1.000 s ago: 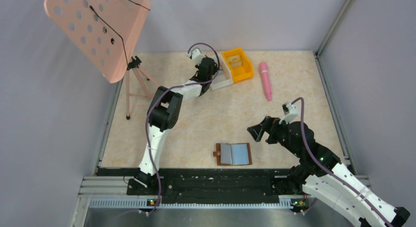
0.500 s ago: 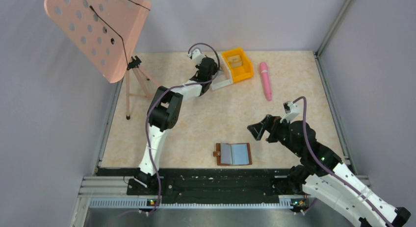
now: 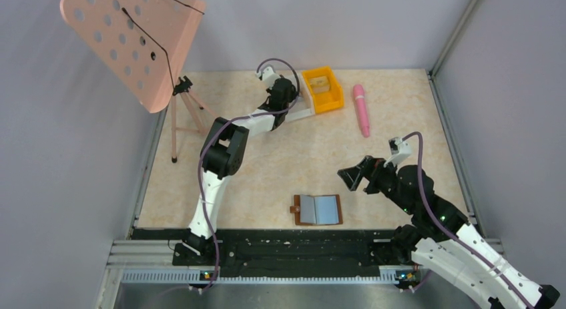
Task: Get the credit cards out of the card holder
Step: Place the credit card in the storage box.
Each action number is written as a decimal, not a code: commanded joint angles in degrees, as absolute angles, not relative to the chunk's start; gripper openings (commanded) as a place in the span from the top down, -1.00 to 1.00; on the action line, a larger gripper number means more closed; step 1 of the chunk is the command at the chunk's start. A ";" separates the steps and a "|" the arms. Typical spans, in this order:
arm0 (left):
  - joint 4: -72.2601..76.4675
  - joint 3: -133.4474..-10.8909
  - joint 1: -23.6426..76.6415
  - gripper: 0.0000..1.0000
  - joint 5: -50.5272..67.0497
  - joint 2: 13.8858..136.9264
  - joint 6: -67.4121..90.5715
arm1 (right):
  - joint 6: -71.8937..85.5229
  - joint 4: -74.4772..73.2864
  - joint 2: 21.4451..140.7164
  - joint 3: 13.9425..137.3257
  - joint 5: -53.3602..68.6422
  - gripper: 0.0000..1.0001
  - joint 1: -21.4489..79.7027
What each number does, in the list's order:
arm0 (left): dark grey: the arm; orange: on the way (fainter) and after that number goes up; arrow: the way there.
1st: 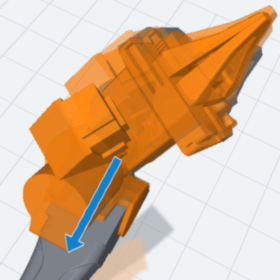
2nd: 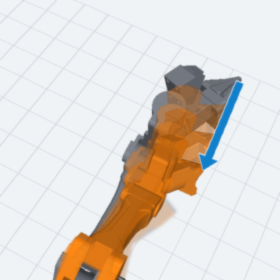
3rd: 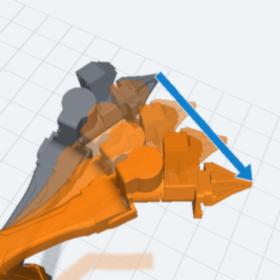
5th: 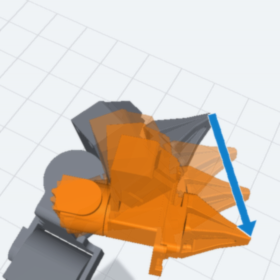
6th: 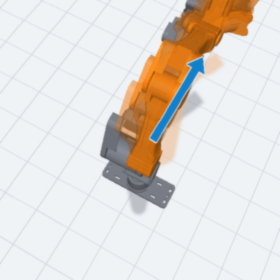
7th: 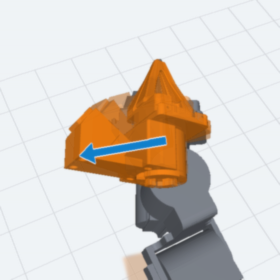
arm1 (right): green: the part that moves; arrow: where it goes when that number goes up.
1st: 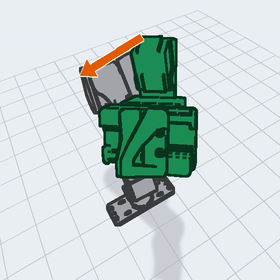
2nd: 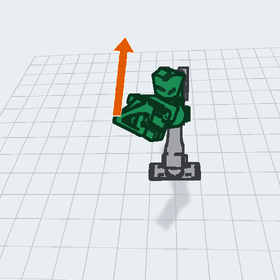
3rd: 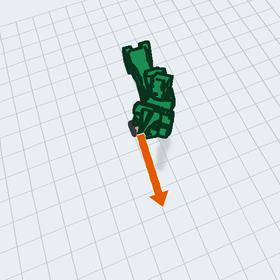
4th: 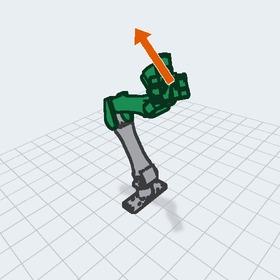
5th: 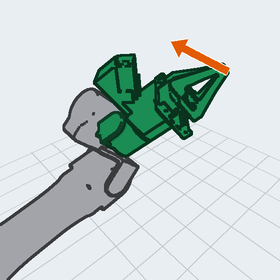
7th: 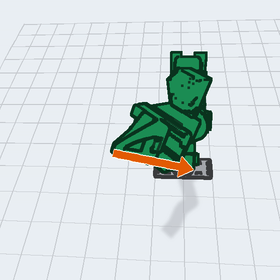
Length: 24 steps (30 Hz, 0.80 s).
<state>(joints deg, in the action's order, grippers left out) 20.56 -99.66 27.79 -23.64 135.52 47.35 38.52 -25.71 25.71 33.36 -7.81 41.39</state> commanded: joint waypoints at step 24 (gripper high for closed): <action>19.28 -102.75 27.47 0.02 -21.88 127.43 40.65 | 39.74 -25.37 24.26 37.03 -5.51 -0.98 40.87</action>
<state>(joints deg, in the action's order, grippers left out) 18.61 -100.42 27.79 -22.13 132.60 43.13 39.18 -26.04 24.99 33.89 -6.20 41.39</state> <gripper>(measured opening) 0.475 0.988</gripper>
